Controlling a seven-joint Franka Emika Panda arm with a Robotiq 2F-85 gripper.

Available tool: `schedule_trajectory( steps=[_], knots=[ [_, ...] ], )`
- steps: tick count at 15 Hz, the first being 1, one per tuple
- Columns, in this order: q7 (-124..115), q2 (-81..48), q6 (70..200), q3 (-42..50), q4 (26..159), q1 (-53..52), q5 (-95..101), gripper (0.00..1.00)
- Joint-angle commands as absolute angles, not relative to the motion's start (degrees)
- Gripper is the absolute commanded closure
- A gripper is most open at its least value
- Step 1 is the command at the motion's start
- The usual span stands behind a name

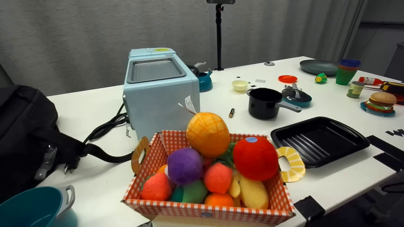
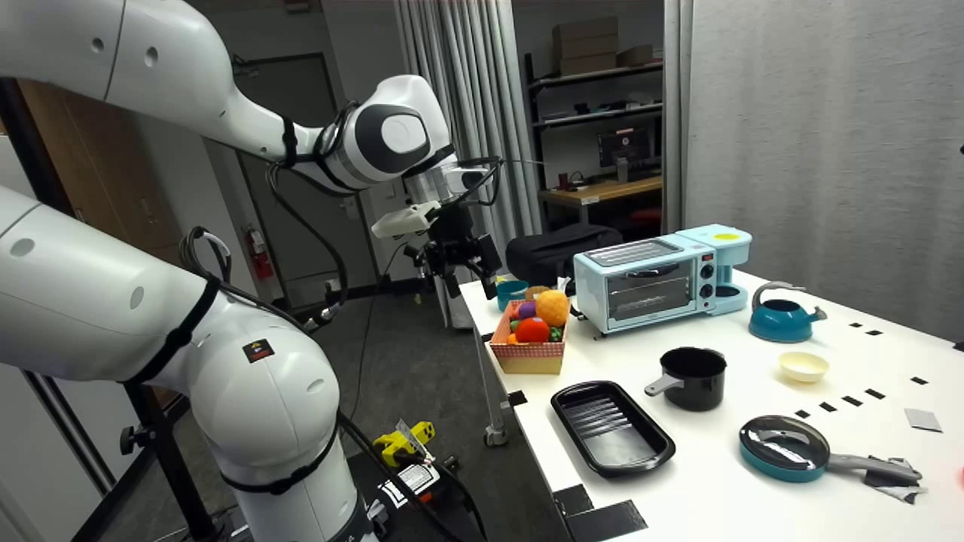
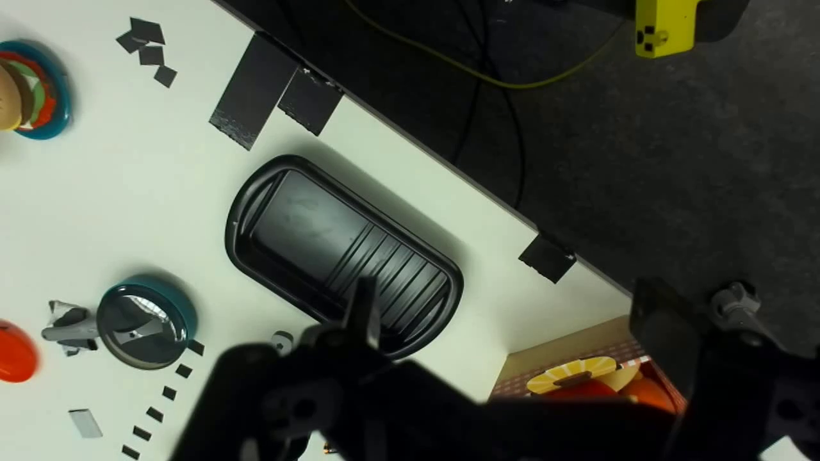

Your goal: Transfer the lid from the pan to the black pot

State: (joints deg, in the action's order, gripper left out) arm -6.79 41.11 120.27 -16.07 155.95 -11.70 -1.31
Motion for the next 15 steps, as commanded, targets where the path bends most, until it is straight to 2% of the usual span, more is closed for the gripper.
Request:
schedule_trajectory(
  steps=[1,8,15],
  knots=[
    [-7.2,41.0,120.1,-15.4,155.9,-12.4,-0.8,0.0],
    [-7.1,40.0,120.1,-14.8,155.7,-11.8,-0.8,0.0],
    [-6.4,36.7,121.5,-9.7,157.4,-7.1,1.5,0.0]
  ],
)
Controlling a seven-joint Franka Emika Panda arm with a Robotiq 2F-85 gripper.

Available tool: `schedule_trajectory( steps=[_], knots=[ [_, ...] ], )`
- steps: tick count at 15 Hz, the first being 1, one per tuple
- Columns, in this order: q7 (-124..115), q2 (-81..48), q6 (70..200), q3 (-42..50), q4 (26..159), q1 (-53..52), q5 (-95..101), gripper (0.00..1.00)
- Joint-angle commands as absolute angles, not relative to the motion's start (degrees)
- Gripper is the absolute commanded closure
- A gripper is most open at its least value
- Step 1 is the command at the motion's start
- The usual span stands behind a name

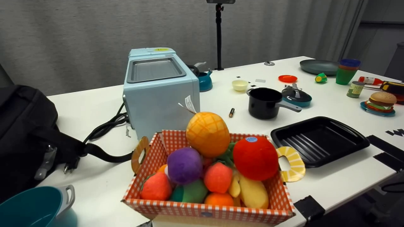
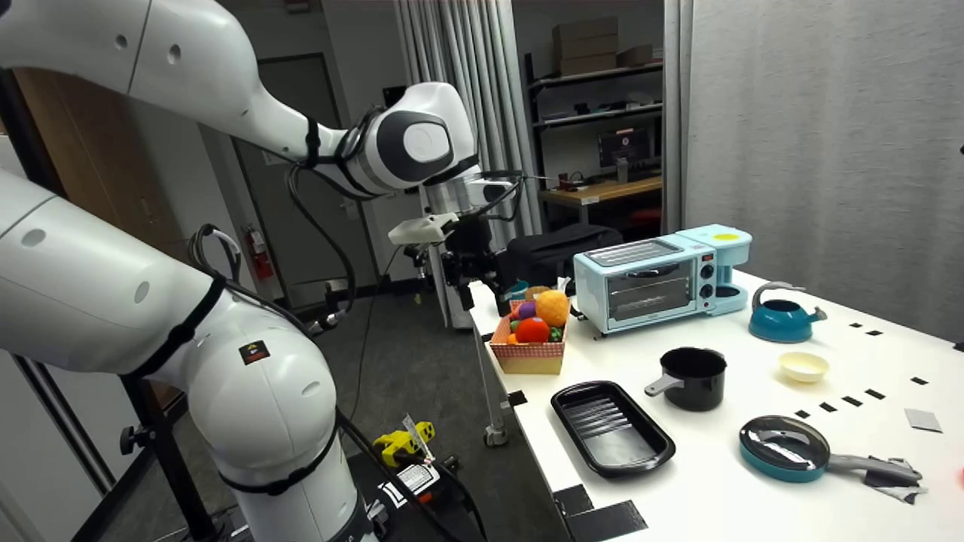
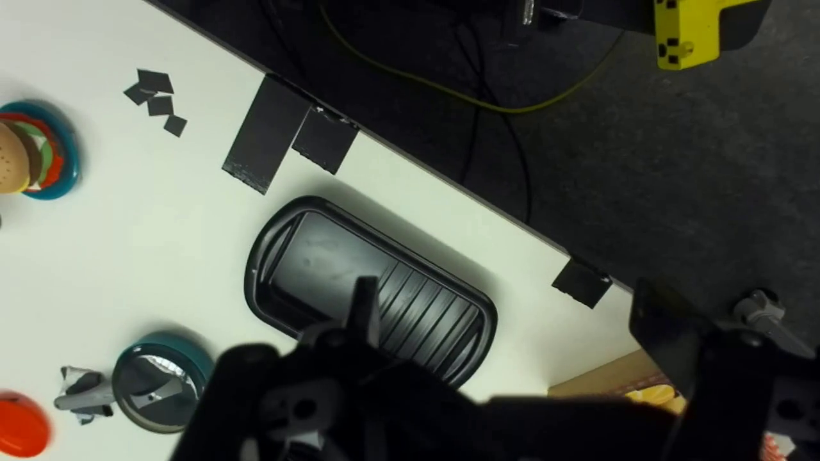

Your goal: Transfer the lid from the pan to the black pot

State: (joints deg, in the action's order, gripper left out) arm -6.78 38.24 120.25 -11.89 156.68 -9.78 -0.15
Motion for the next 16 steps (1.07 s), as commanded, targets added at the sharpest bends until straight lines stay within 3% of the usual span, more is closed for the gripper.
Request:
schedule_trajectory(
  steps=[1,11,16],
  knots=[
    [-6.6,35.9,121.9,-8.8,157.6,-5.8,2.3,0.0],
    [-10.8,20.5,134.9,-0.6,154.7,9.7,11.2,0.0],
    [-11.1,19.1,135.6,0.9,154.4,10.5,10.8,0.0]
  ],
)
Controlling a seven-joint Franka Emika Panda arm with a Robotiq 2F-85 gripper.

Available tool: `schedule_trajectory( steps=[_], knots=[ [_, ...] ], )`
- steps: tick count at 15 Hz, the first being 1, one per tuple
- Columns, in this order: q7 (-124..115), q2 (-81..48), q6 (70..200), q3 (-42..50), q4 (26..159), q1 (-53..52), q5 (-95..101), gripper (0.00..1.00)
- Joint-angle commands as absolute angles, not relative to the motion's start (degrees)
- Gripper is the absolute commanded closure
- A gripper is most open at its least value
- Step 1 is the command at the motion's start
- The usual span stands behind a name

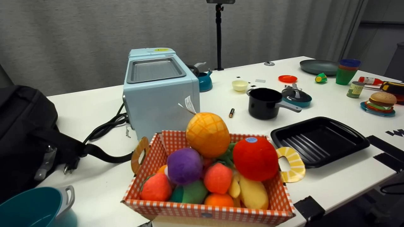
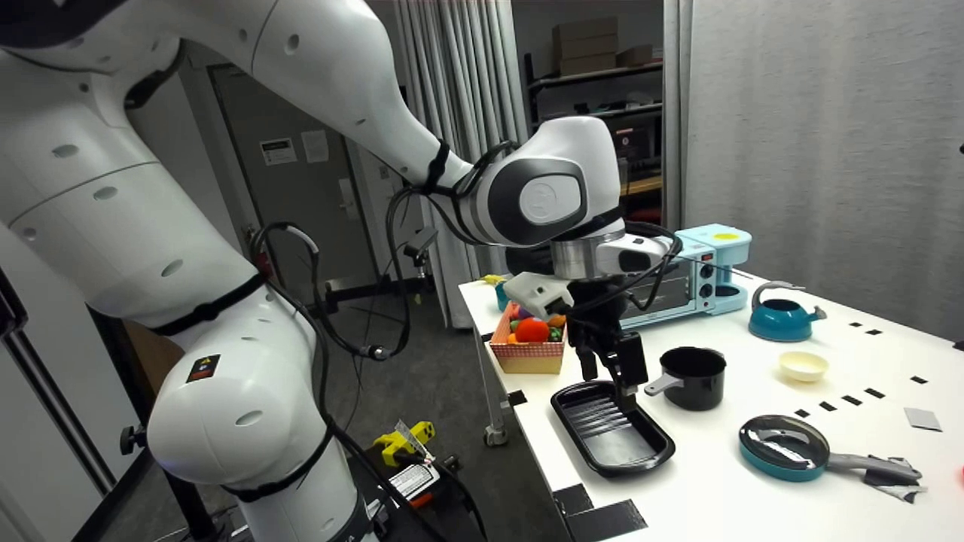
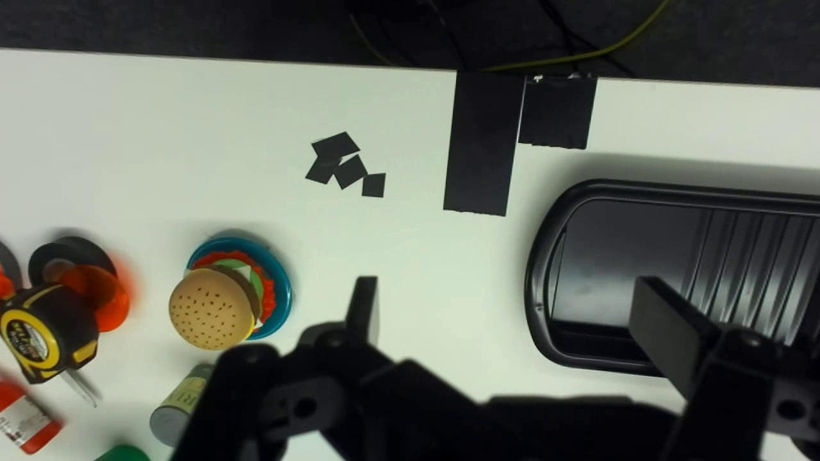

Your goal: Transfer the lid from the pan to the black pot

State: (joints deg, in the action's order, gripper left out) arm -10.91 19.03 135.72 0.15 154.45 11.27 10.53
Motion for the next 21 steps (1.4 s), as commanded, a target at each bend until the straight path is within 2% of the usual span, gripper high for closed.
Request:
schedule_trajectory(
  steps=[1,12,21],
  knots=[
    [-11.3,18.4,135.6,1.0,153.9,10.6,10.9,0.0],
    [-11.7,17.9,135.6,1.0,153.3,10.6,10.9,0.0],
    [-16.1,8.6,136.6,1.7,143.2,10.2,6.6,0.0]
  ],
)
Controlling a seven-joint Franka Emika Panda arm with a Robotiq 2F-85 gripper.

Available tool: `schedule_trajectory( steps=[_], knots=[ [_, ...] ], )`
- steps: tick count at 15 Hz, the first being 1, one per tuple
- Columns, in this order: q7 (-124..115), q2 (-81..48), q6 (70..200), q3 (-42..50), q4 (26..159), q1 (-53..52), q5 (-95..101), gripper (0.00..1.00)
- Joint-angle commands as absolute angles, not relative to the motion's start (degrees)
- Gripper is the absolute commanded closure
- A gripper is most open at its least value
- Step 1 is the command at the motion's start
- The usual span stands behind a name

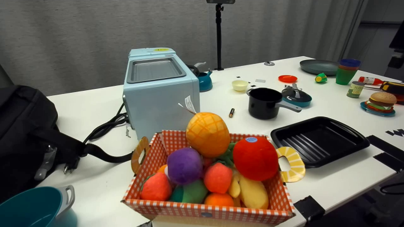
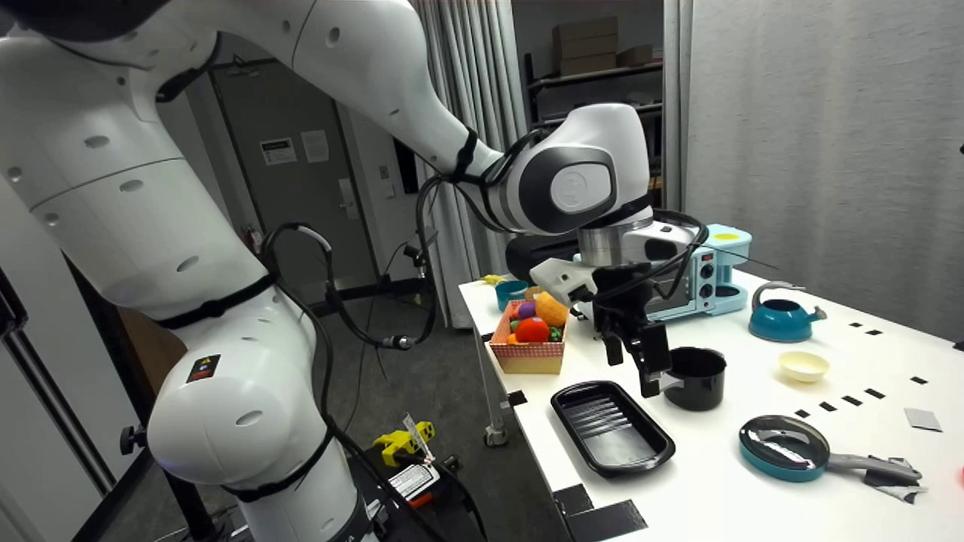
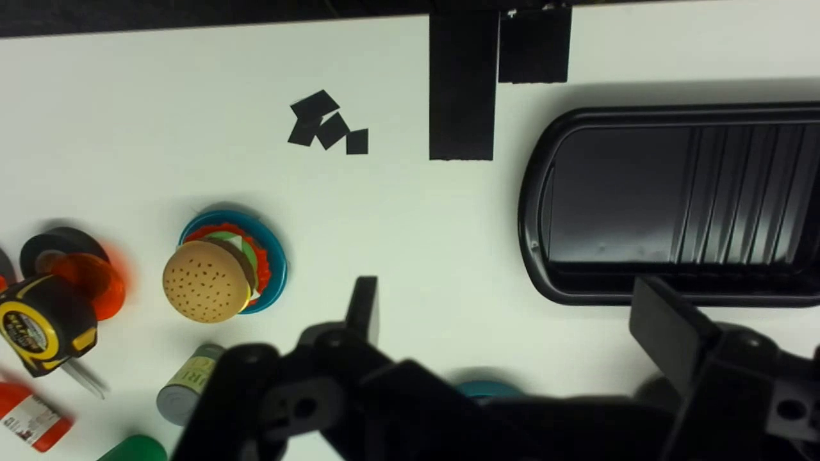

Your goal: Transfer the lid from the pan to the black pot

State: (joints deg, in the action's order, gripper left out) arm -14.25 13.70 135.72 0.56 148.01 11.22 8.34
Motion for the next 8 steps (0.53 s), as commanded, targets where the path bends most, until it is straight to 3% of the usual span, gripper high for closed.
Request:
schedule_trajectory(
  steps=[1,8],
  knots=[
    [-16.9,7.0,137.6,1.7,142.0,10.1,6.5,0.0],
    [-26.0,-5.9,147.9,2.8,133.6,9.5,10.5,0.0]
  ],
)
